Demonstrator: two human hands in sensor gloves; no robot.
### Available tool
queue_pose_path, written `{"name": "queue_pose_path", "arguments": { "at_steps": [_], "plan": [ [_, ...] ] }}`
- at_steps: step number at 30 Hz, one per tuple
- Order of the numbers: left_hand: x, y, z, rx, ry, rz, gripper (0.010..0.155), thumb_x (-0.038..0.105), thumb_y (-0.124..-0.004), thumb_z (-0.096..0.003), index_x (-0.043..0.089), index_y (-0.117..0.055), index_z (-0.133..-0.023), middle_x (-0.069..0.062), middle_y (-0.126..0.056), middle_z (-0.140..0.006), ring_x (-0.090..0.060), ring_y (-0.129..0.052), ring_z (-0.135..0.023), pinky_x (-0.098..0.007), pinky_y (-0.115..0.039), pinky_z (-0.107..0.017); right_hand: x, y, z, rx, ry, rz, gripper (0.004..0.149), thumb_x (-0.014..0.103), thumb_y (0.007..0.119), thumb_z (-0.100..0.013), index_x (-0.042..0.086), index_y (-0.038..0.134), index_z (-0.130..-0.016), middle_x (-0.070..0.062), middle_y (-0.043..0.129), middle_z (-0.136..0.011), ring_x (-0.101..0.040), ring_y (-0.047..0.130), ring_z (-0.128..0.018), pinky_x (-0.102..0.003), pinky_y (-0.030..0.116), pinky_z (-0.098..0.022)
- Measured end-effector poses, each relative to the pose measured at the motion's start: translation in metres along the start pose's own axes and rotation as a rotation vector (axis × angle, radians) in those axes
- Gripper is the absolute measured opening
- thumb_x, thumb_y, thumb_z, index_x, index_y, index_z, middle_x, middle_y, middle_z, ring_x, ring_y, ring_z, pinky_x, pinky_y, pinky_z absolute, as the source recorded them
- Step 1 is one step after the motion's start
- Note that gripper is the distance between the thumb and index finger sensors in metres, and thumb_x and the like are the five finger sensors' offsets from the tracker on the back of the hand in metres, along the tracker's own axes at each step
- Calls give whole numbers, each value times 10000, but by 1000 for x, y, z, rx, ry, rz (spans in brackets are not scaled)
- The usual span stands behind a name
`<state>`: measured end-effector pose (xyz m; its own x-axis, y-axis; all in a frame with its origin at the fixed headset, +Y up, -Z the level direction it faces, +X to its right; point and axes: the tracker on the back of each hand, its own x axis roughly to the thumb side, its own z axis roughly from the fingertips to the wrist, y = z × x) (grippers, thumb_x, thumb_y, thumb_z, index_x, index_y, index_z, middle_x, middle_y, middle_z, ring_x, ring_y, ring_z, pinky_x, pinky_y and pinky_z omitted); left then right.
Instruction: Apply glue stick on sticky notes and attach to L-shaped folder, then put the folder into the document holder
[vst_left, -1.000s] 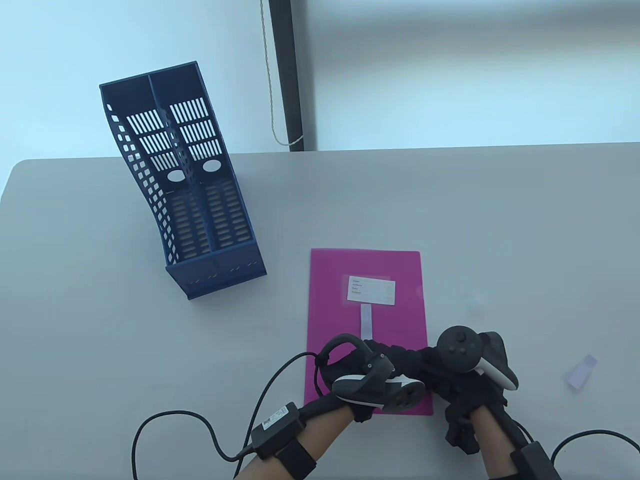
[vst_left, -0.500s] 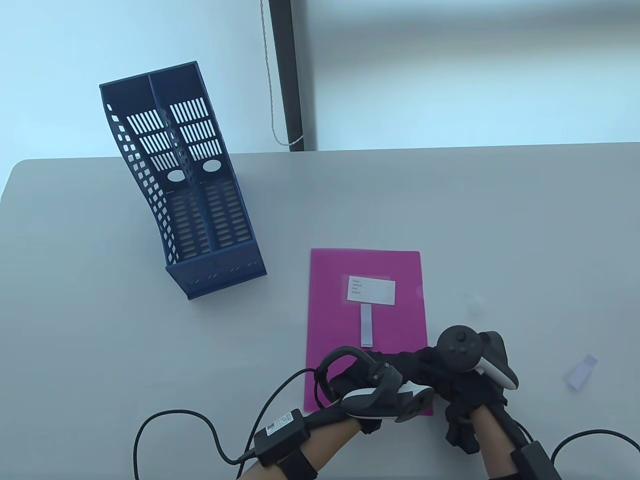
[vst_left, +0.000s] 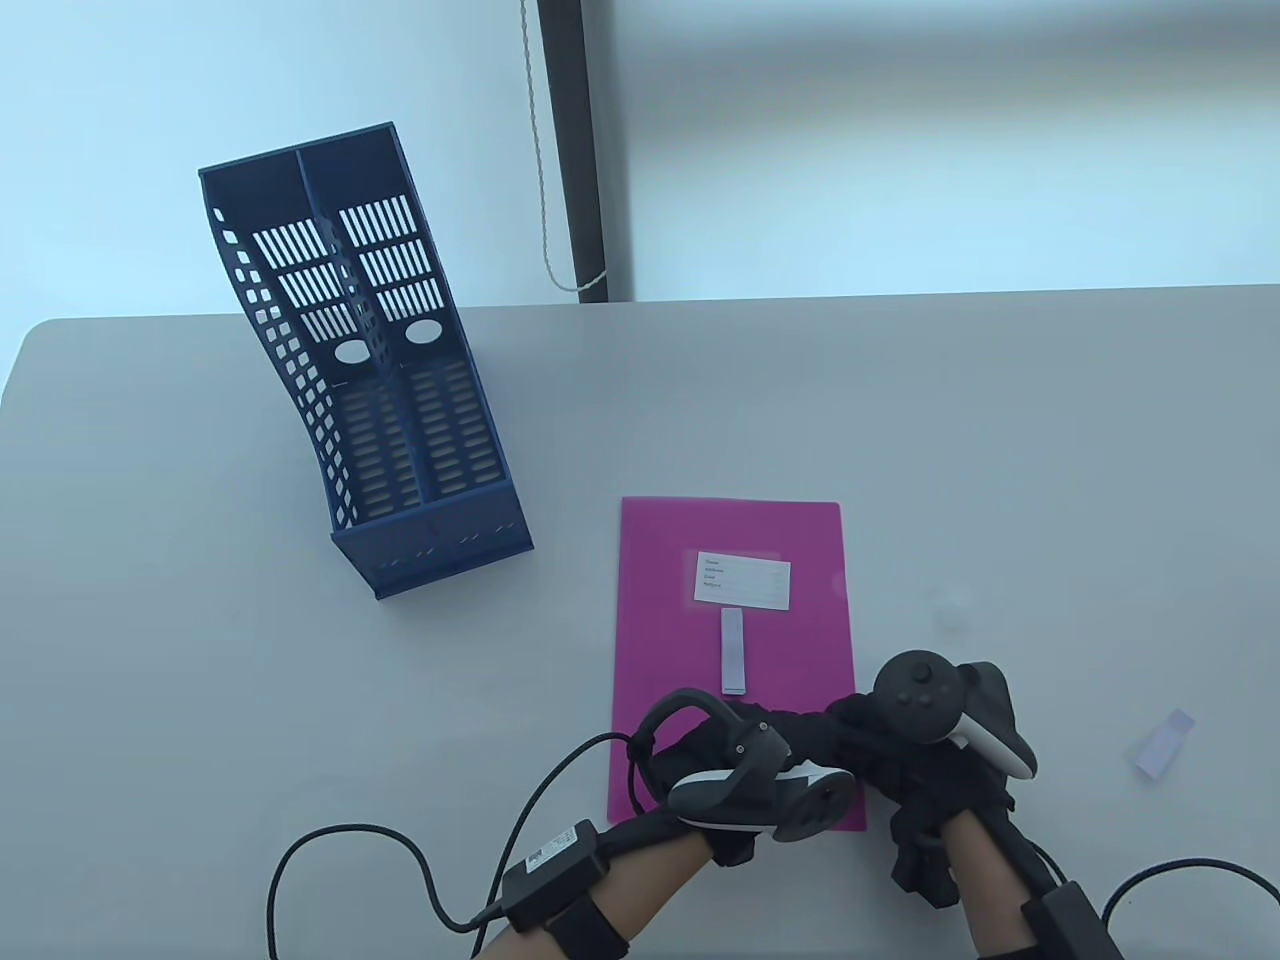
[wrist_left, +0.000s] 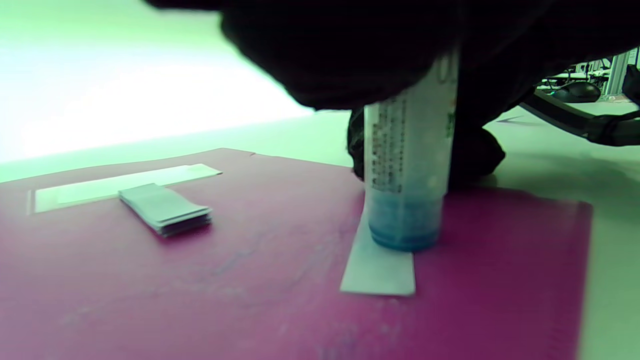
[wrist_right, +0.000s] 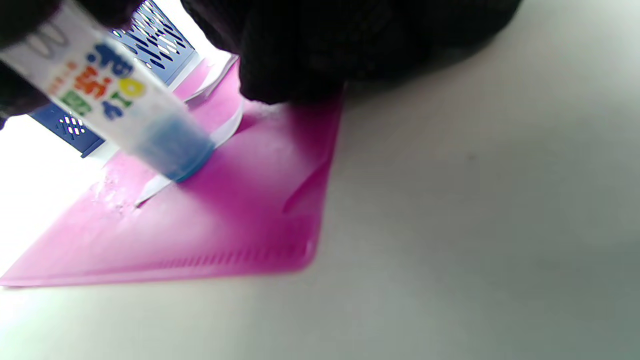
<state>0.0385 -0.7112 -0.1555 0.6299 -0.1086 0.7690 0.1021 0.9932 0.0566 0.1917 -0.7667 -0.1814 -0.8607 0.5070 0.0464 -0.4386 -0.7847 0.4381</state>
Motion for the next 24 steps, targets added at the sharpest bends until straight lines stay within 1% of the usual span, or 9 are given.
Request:
{"name": "queue_pose_path", "arguments": {
  "at_steps": [6,7,10,13,17,20,21,22,24],
  "plan": [
    [-10,5,10,-156,-15,-41,514,499,-683,-546,89,-802,-833,-55,-977,-425,-81,-963,-174,-298,-833,-181,0,0,0,3,-3,-1,318,316,673,-647,115,867,-799,-56,952,-504,-178,886,-411,-359,781,-351],
    [-12,5,11,-162,-18,-42,513,500,-683,-546,94,-801,-835,-54,-977,-429,-80,-964,-179,-297,-834,-184,0,0,0,4,-3,0,318,316,673,-647,116,868,-799,-56,951,-505,-178,886,-411,-359,781,-351],
    [-12,4,9,-116,-28,-22,516,497,-688,-542,93,-797,-844,-66,-975,-443,-90,-967,-191,-303,-832,-193,0,0,0,0,-2,4,319,317,673,-646,115,867,-799,-56,951,-506,-179,886,-412,-360,781,-352],
    [-7,0,0,-1,-26,-1,519,496,-682,-538,95,-783,-853,-72,-972,-463,-94,-972,-208,-304,-835,-203,0,0,0,1,0,-2,318,316,673,-647,116,868,-799,-56,951,-506,-179,885,-412,-359,780,-352],
    [-4,-2,-12,31,-18,17,524,498,-677,-533,97,-774,-856,-76,-970,-476,-99,-975,-217,-308,-836,-209,0,0,0,-4,2,0,319,318,671,-647,118,869,-798,-53,952,-504,-175,887,-410,-356,782,-351],
    [-8,-2,-8,25,-12,27,520,496,-674,-536,95,-778,-850,-75,-972,-478,-101,-976,-215,-311,-837,-208,-1,0,0,2,1,-8,318,316,672,-647,116,868,-799,-57,952,-505,-177,885,-410,-357,779,-350],
    [-10,-1,-6,5,-12,22,519,495,-677,-537,91,-784,-844,-73,-974,-467,-101,-974,-206,-311,-836,-203,-1,0,0,2,0,-2,318,316,672,-647,118,867,-800,-54,953,-504,-176,886,-411,-356,782,-350],
    [-12,1,-4,-44,-14,11,518,497,-678,-537,92,-789,-839,-70,-975,-460,-97,-973,-200,-309,-836,-199,-1,0,0,2,0,-4,318,316,671,-647,118,868,-800,-54,952,-505,-177,886,-412,-357,781,-351],
    [-14,3,-2,-104,-20,3,517,498,-681,-542,92,-791,-842,-69,-975,-462,-98,-973,-205,-310,-835,-203,-1,0,0,0,0,-6,318,316,672,-647,117,867,-800,-54,951,-506,-177,886,-411,-358,780,-351]
  ]
}}
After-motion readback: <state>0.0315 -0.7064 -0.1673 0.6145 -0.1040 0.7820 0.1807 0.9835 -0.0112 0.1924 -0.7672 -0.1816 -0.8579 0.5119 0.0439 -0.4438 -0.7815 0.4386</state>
